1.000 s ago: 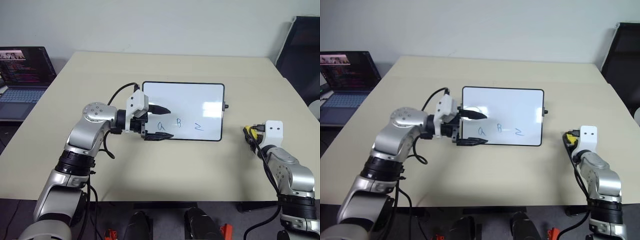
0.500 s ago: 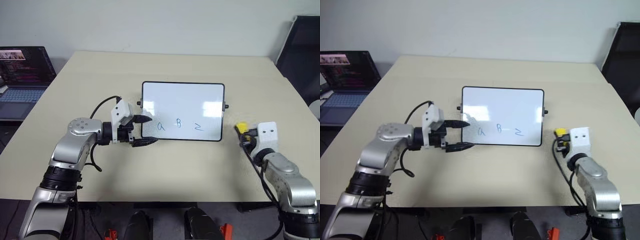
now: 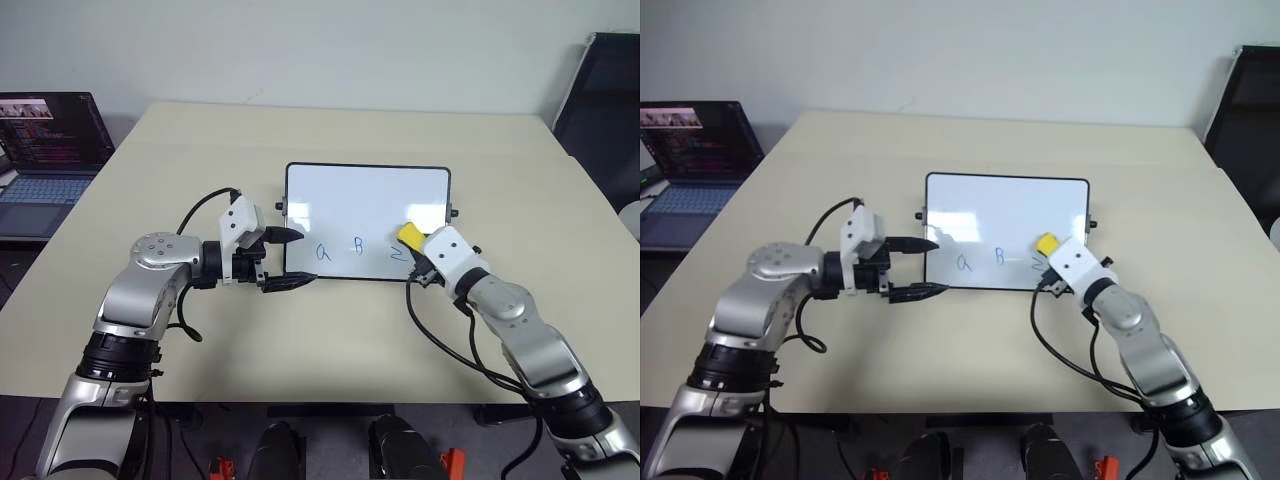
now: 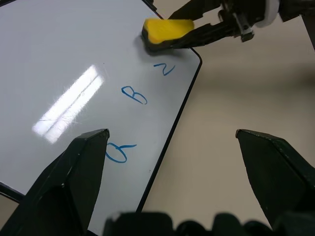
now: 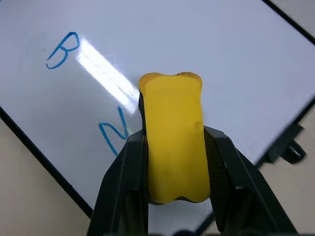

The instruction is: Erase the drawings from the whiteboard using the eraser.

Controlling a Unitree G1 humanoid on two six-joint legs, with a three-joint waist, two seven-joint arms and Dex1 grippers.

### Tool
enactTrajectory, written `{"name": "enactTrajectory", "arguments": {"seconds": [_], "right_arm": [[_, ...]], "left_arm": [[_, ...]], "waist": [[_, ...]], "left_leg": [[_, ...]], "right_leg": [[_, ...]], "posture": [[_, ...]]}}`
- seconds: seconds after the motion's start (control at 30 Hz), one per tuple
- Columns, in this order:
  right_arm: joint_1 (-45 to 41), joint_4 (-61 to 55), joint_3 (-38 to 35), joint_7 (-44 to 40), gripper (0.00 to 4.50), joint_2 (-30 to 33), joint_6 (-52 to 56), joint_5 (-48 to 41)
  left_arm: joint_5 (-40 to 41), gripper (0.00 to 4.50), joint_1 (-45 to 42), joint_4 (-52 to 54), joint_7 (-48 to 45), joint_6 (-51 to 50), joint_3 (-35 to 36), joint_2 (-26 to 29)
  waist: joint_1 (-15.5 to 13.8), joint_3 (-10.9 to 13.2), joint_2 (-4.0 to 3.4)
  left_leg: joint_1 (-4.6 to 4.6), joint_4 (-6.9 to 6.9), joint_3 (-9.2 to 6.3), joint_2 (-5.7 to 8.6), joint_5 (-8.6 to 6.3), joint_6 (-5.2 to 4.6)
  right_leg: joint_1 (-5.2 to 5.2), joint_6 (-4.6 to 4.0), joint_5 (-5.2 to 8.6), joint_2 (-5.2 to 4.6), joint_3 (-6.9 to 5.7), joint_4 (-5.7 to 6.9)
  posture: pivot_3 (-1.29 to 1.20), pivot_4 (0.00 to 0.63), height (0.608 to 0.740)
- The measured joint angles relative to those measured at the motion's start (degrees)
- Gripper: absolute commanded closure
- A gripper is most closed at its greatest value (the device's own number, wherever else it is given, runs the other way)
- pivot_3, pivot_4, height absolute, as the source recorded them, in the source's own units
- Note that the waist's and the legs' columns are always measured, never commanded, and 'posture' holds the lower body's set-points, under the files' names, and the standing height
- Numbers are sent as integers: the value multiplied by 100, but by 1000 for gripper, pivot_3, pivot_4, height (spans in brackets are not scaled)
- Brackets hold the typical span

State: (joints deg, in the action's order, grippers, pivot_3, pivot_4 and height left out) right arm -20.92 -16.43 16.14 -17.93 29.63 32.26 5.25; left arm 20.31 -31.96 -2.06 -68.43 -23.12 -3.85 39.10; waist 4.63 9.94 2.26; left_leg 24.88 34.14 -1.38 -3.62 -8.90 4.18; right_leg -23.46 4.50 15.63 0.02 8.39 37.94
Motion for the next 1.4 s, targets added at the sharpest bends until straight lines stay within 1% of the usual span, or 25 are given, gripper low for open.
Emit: {"name": "enactTrajectory", "arguments": {"seconds": [0.17, 0.37, 0.47, 0.53, 0.63, 0.77, 0.97, 1.1, 1.2, 1.4], "right_arm": [[-82, -48, 74, -361, 3321, 72, 256, 84], [130, -334, 312, -966, 3324, 786, 329, 387], [90, -284, 323, -938, 3324, 730, 251, 551], [-36, -147, 307, -804, 3325, 518, 173, 677], [-109, -111, 349, -852, 3325, 330, 103, 713], [-106, -120, 634, -1084, 3325, 267, 72, 782], [-106, -103, 629, -1027, 3325, 246, 157, 987], [-23, -178, 385, -1183, 3325, 603, 213, 1025], [195, -362, 279, -1392, 3325, 871, 270, 1026], [346, -470, 241, -1590, 3325, 1078, 318, 1044]], "left_arm": [[1, 0, -167, -60, -260, 32, -106, -13], [1, 0, -178, -59, -468, 115, -148, -10], [0, 0, -193, -59, -489, 123, -153, -11], [0, 0, -195, -60, -495, 125, -157, -11], [-4, 0, -198, -60, -503, 128, -180, -11], [-12, 0, -196, -61, -495, 129, -180, -9], [-15, 0, -192, -60, -483, 129, -180, -3], [-18, 0, -137, -60, -471, 128, -174, 28], [-17, 0, -103, -60, -465, 125, -173, 48], [-15, 0, -100, -58, -460, 123, -174, 53]], "waist": [[1, -1, 2], [5, -2, 3], [12, -2, 3], [35, -1, 3], [25, -1, 3], [15, -1, 2], [15, -1, 2], [5, -3, 5], [-7, -4, 7], [6, -4, 7]], "left_leg": [[-3, 1, -1, -1, 0, 0], [-8, 27, -1, 0, 0, 0], [-8, 42, -1, -1, 0, 0], [-8, 48, 1, -2, 0, 0], [-6, 47, -2, -2, 0, 0], [-2, 38, 0, -2, -1, 1], [-3, 49, -1, -1, 0, 0], [-3, 60, -1, 1, -1, 0], [-3, 60, -2, 0, -1, 1], [-5, 61, 0, 0, -1, 1]], "right_leg": [[2, 1, 1, 0, 0, 4], [14, -1, -1, 0, 2, 7], [14, -3, -6, -1, 3, 10], [14, -3, -12, 0, 5, 11], [14, -1, -12, 0, 1, 11], [13, 1, -9, 0, 2, 6], [13, 1, -10, 0, 2, 12], [20, 1, -11, -4, 3, 9], [20, 1, -11, -4, 2, 9], [19, 1, -11, -4, 4, 10]], "posture": [[0, 150, 740], [0, 150, 740], [0, 150, 740], [0, 150, 740], [0, 150, 740], [0, 150, 740], [0, 150, 740], [0, 150, 740], [0, 150, 740], [0, 150, 740]]}}
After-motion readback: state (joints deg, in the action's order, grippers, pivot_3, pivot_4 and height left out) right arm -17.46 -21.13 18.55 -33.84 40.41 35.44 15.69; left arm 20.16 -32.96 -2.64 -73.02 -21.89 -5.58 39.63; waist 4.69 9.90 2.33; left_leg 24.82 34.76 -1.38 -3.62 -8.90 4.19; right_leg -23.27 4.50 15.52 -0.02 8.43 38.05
